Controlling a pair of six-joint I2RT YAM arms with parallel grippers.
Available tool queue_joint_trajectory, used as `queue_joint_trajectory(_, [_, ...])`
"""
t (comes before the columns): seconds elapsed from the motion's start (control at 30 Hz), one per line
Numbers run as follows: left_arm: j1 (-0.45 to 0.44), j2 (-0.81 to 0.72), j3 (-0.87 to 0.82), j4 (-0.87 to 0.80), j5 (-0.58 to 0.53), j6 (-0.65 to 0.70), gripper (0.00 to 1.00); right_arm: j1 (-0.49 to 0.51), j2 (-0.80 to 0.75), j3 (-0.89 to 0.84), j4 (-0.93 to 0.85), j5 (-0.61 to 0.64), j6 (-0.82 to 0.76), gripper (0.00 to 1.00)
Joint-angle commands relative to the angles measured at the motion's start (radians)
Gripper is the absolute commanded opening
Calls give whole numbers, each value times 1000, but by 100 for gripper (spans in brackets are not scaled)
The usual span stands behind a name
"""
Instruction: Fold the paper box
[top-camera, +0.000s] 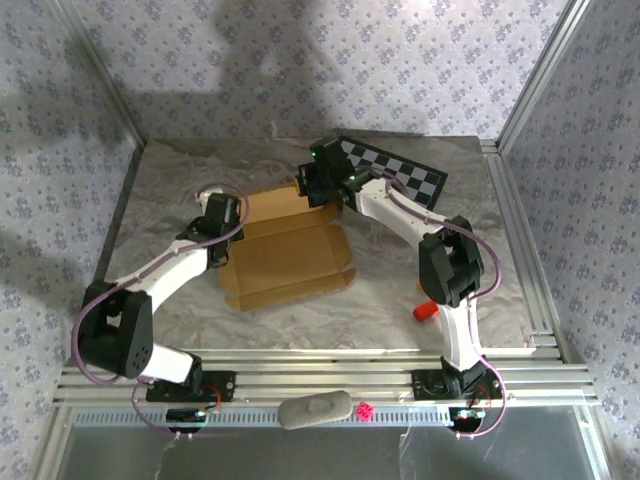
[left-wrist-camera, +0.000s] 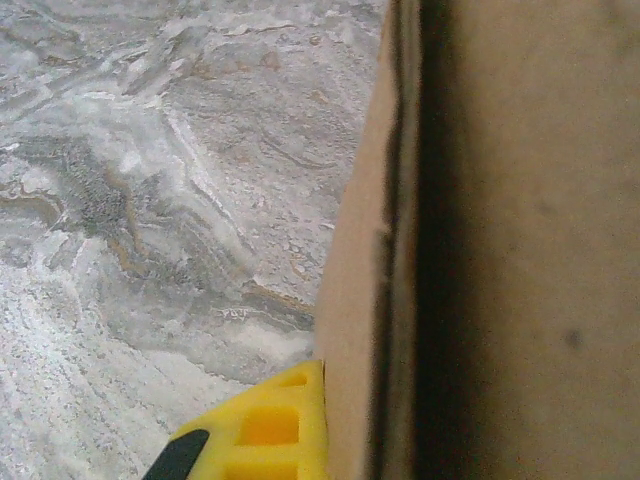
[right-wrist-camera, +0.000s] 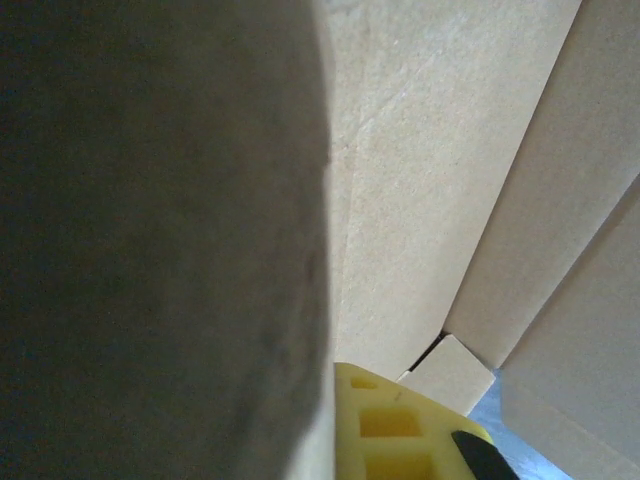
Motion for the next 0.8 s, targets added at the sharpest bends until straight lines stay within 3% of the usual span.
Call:
queue_joint_trajectory(0.0, [32,51,36,-110,-128,-54,0,13,30,26,-125,-110,29,0])
queue_joint_trajectory(0.1, [32,48,10,-37,-91,-23,0,4,51,39,-122,-116,26,0])
queue_joint_trajectory(0.2, [36,53,-15,40,-36,24,20,-9,73,61,-132,-120,15,0])
queue_joint_trajectory(0.43, [73,108,-34,164,50,86,40,-33,156,152,-152,-161,-76,0])
queue_joint_trajectory(0.63, [114,169,18,195,109,90,41,-35,182,151,-94,-147,-139,0])
queue_joint_trajectory(0.77, [124,226,87,147,130,76,32,-40,197,143,-23,-140,-170,0])
